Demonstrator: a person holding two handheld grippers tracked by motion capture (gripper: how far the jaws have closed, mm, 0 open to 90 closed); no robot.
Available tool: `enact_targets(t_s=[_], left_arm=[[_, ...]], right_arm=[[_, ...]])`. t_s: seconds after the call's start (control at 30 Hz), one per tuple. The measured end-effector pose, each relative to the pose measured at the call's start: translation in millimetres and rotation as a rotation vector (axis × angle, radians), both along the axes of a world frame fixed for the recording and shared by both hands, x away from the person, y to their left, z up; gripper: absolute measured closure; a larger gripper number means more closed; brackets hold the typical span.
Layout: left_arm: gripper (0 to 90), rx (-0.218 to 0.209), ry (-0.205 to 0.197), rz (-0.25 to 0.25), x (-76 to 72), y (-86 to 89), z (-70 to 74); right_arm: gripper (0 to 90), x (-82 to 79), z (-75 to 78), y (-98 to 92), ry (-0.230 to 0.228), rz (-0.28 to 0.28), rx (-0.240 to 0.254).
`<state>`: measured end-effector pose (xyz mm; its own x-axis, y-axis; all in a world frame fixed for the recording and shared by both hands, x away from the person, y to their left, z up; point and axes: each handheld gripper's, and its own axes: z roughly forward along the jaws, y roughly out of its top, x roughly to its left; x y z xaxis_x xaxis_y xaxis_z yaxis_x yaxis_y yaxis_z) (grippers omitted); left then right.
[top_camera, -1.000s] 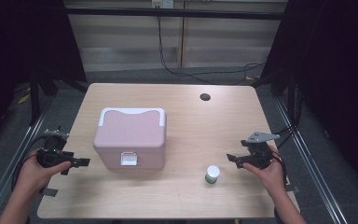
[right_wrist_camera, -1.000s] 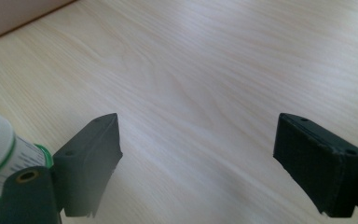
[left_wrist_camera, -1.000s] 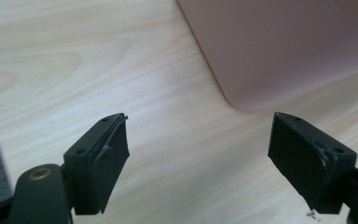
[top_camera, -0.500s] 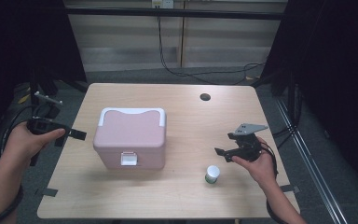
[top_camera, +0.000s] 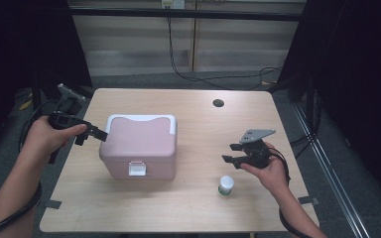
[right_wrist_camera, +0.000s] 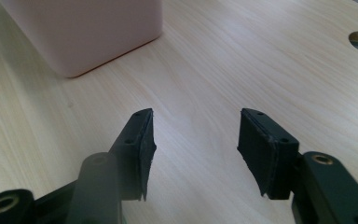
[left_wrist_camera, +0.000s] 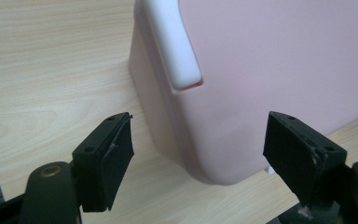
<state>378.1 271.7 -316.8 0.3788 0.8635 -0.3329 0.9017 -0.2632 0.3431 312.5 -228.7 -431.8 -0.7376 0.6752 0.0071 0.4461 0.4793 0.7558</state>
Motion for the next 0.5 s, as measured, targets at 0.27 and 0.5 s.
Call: enact_targets(t_s=[0.27,0.5], left_arm=[[24.3,-0.014,0.039,-0.012,2.6,-9.9,-10.5],[24.9,-0.043,0.083,-0.009,3.6,-18.0,-20.3]], right_arm=[[61.7,-0.2,-2.4,10.9,0.013,0.059,-0.01],[74.7,0.0,1.4,17.9,0.01,0.105,-0.015]])
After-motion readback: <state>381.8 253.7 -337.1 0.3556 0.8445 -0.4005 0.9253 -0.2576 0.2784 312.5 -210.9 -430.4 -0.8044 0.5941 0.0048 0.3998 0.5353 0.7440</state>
